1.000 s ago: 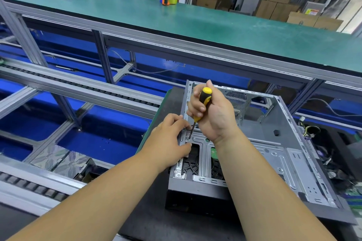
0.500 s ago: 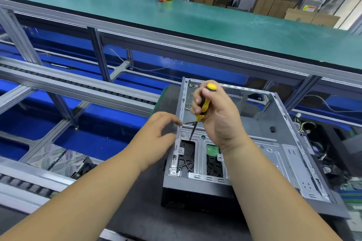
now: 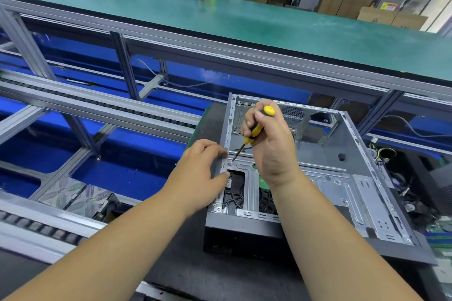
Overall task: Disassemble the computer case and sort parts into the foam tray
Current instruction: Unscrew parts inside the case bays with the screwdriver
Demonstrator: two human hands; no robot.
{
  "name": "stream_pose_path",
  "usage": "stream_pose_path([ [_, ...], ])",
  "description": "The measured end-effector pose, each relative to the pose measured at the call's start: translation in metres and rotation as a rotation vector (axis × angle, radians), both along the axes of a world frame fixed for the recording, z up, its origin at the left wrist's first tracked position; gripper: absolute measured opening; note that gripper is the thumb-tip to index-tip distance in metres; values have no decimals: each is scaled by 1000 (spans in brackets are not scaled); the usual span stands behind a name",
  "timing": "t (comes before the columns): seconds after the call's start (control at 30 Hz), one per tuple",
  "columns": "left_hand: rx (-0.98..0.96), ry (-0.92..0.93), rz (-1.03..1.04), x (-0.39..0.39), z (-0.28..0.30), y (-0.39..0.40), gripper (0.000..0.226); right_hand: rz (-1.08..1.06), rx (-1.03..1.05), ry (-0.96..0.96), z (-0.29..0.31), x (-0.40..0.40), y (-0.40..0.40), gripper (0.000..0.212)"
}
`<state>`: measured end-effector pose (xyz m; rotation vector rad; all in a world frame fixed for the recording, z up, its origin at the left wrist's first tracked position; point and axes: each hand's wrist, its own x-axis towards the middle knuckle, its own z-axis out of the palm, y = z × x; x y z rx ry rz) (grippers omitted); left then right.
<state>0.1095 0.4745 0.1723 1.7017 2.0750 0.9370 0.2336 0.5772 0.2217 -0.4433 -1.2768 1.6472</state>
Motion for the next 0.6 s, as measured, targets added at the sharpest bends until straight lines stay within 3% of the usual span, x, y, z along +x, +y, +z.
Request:
stream_pose_path([
  [0.17, -3, 15, 28, 5, 0, 2, 47, 7, 6, 7, -5, -1, 1, 5],
  [0.37, 2, 99, 45, 7, 2, 10, 41, 32, 26, -23, -8, 2, 2, 7],
  [0.5, -16, 323, 19, 8, 6, 20, 38, 64, 18, -72, -6, 0, 4, 8],
  [0.6, -69, 407, -55, 7, 12, 31, 51, 99, 79, -172, 0, 0, 8, 22],
])
